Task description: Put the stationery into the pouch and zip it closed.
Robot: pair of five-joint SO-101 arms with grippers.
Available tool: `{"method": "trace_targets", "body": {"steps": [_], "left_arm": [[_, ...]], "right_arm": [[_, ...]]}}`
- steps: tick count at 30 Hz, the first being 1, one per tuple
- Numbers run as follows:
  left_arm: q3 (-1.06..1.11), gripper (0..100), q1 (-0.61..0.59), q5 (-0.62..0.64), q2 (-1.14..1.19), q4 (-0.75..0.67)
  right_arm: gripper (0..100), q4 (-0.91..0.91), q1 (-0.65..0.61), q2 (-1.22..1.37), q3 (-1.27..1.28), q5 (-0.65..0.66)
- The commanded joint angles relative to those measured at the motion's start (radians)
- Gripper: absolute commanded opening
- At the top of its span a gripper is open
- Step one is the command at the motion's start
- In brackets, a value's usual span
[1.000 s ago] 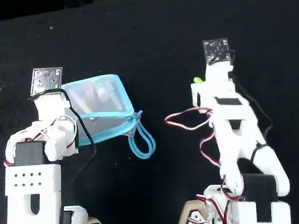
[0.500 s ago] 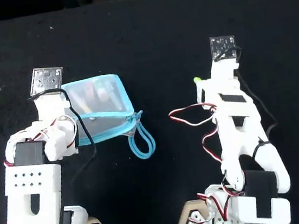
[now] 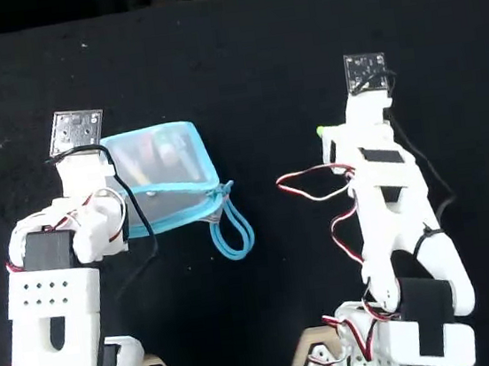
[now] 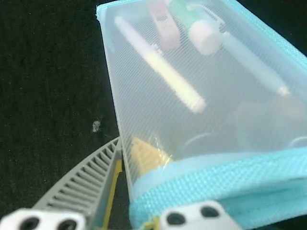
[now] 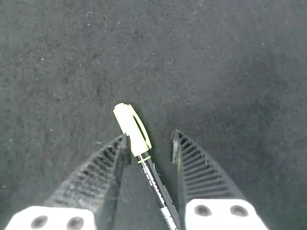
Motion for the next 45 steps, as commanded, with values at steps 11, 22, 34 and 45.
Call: {"method": "trace_targets", "body": {"steps": [11,22,34,45], "left_arm": [[0.007,3,0.007,-0.003,0.008,0.008],[0.007,3,0.007,-0.003,0.006,0.011],[0.007,3,0.007,-0.003,0.006,0.012],[0.007,3,0.007,-0.003,0.006,0.014]], "right_arm": [[14.2,0.057,-0.02,0.073,-0.102,0.049],[14.2,0.233,-0.026,0.312,-0.355,0.055],[14.2,0.302,-0.032,0.4,-0.449,0.055],[14.2,0.339,-0.054,0.423,-0.478,0.057]]}}
